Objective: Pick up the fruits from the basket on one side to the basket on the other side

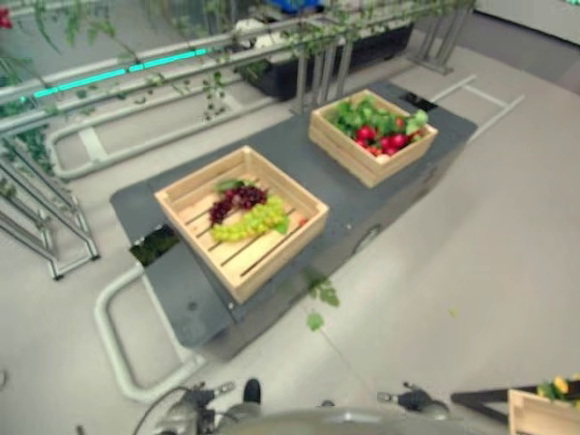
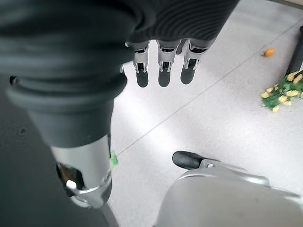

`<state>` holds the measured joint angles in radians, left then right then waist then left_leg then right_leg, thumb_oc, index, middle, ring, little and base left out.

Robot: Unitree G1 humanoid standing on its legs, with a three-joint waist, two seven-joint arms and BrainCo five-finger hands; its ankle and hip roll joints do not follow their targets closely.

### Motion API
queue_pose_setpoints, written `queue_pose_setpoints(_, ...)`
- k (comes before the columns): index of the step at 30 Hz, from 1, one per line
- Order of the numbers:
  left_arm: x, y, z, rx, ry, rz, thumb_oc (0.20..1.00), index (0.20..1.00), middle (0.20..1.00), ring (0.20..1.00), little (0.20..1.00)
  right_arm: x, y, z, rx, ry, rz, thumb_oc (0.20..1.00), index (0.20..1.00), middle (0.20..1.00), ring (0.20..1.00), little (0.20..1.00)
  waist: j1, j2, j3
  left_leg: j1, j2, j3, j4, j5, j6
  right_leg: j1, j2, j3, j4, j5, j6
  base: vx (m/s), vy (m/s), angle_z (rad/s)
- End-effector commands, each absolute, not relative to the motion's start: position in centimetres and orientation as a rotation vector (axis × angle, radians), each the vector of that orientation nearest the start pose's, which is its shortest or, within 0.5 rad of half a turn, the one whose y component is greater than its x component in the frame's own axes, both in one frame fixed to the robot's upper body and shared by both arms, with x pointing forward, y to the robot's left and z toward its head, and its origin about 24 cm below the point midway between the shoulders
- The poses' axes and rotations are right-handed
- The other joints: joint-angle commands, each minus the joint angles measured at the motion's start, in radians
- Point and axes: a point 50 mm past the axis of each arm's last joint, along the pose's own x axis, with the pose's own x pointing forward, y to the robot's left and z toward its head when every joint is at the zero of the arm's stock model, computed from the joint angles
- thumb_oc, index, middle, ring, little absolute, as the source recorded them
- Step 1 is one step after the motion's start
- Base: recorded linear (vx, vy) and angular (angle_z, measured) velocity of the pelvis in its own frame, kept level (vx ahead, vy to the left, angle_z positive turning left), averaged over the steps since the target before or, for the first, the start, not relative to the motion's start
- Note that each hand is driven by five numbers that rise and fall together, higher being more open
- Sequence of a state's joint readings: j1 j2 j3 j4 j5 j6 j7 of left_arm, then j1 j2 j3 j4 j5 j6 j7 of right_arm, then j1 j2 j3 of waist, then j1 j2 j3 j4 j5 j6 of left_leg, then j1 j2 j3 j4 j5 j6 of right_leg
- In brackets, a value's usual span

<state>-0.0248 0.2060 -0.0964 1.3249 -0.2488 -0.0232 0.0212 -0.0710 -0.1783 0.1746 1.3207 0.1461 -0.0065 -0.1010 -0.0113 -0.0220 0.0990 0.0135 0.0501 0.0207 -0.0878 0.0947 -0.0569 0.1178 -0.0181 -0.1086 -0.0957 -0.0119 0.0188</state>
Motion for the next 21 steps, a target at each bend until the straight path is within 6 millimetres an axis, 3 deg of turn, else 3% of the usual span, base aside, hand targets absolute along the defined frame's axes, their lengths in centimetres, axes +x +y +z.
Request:
queue_pose_setpoints(1,9.9,21.8,-16.5,0.027,1.249,0.203,0.837,0.837,0.837,0.837,0.837,11.4,-22.2,-16.0,-0.268,1.211,-0.124,1.0,1.0,1.0,1.0,1.0,0.006,-0.028,0.035,0.065,-0.027,-0.021,0.001,-0.106,0.029,-0.042,-0.017,-0.023,0.012,0.04,0.068,0.05,-0.035,0.03)
queue_pose_setpoints(2,9.7,21.7,-16.6,0.015,1.255,0.204,1.0,1.0,1.0,1.0,1.0,11.1,-22.1,-16.1,-0.266,1.223,-0.116,1.0,1.0,1.0,1.0,1.0,0.007,-0.026,0.032,0.07,-0.027,-0.021,0.001,-0.108,0.027,-0.034,-0.017,-0.026,0.011,0.038,0.066,0.02,-0.016,0.06)
queue_pose_setpoints(21,9.4,21.5,-16.7,0.009,1.248,0.218,1.0,1.0,1.0,1.0,1.0,10.2,-22.1,-16.3,-0.246,1.239,-0.13,1.0,1.0,1.0,1.0,1.0,0.008,-0.015,0.031,0.082,-0.017,-0.037,0.001,-0.113,0.019,-0.016,-0.007,-0.04,0.008,0.019,0.059,0.01,-0.015,0.02)
